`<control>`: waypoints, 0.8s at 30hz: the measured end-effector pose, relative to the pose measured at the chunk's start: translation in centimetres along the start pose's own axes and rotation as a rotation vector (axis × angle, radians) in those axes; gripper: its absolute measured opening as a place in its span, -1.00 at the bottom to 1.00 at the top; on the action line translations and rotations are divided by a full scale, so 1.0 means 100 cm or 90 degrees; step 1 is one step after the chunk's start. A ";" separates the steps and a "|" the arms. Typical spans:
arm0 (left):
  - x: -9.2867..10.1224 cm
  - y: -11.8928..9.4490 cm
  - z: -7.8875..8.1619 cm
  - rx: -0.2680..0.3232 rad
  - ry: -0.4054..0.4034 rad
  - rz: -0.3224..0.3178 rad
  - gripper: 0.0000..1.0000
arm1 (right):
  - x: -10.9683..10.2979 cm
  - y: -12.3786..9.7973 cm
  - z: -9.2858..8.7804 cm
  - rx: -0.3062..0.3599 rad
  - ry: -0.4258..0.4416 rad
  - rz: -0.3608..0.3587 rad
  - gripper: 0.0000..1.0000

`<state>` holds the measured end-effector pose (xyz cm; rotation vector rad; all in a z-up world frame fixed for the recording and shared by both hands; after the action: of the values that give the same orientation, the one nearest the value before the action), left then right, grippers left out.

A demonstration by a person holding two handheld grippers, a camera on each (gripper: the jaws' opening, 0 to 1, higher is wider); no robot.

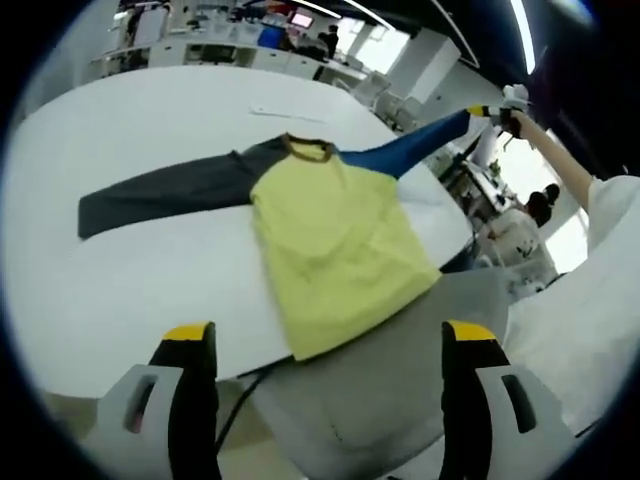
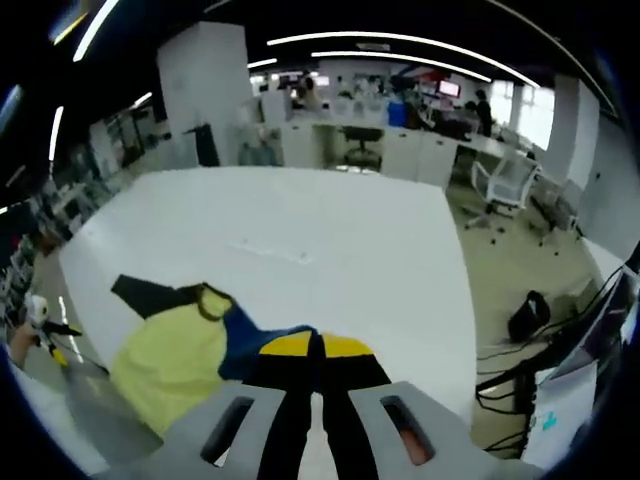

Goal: Fold the garment on the visible template until the final outline fits inside the template.

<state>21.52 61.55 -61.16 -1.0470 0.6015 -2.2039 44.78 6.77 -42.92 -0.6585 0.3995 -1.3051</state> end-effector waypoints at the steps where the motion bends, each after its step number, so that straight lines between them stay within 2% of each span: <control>1: 0.000 0.000 0.000 0.000 0.000 0.000 0.78 | -0.006 -0.001 0.002 -0.002 -0.011 0.002 -0.96; 3: 0.000 0.001 0.002 0.002 0.002 -0.004 0.78 | -0.015 -0.004 0.005 0.001 -0.020 0.007 -0.96; 7: 0.001 0.003 0.004 0.005 0.004 -0.010 0.77 | -0.045 -0.015 0.011 0.006 -0.042 0.029 -0.96; 8: 0.001 0.004 0.004 0.005 0.005 -0.012 0.77 | -0.044 -0.012 0.015 0.005 -0.046 0.035 -0.96; 13: -0.002 0.002 0.002 0.011 0.001 -0.015 0.77 | -0.075 -0.017 0.026 0.007 -0.078 0.071 -0.96; 14: -0.002 0.001 0.001 0.012 0.000 -0.016 0.77 | -0.071 -0.015 0.028 0.007 -0.081 0.075 -0.96; 18: -0.007 -0.004 -0.004 0.016 -0.007 -0.013 0.77 | -0.083 -0.004 0.039 0.002 -0.081 0.116 -0.96; 24: -0.014 -0.014 -0.010 0.034 -0.024 -0.006 0.77 | -0.104 0.008 0.048 -0.012 -0.084 0.152 -0.96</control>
<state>20.89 63.64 -61.60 -1.0636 0.5190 -2.1907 45.92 18.03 -40.80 -0.6861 0.3703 -1.0266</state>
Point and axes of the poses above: the point that each gripper's makers call its tool centre point, and the gripper's own axes: y roughly forward along the fingers, x roughly to its right, z roughly out of its top, the point moved 3 cm from there along -y, roughly backward along the fingers, and after that the axes turned 8 degrees about -z, right-handed, at the moved point
